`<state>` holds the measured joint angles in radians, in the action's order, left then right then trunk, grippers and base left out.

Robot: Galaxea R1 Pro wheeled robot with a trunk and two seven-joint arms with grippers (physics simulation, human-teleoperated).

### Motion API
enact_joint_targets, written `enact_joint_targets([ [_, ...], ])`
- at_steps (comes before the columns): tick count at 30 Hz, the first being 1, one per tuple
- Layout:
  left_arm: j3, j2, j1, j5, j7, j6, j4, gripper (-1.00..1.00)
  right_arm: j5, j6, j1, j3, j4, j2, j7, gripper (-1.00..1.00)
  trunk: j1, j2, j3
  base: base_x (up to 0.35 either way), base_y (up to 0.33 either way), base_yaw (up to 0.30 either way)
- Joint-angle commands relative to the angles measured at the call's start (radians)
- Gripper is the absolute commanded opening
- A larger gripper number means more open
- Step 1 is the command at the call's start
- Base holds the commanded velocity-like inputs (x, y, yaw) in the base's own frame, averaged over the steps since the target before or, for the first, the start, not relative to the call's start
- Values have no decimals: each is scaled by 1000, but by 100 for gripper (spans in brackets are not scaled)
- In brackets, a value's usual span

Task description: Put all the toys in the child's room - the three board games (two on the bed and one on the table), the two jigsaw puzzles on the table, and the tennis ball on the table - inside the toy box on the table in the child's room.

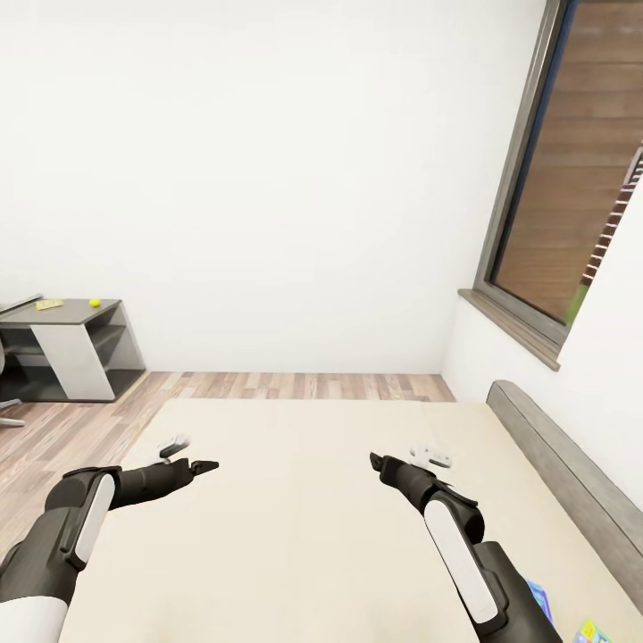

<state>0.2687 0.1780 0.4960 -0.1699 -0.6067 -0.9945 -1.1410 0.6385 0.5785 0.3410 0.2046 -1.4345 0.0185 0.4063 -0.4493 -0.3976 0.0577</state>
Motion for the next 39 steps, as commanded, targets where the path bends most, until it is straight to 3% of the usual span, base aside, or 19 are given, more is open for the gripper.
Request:
enact_joint_targets([
  [1,1,0,1,-3,-1,-7,0,100,10,1,1,1,-1,0,10,100,-1,-2,2,-1,-67,0],
  [39,0,-2,1,-3,-1,-7,0,100,10,1,1,1,-6,0,10,100,-1,-2,2,0,-237,0],
])
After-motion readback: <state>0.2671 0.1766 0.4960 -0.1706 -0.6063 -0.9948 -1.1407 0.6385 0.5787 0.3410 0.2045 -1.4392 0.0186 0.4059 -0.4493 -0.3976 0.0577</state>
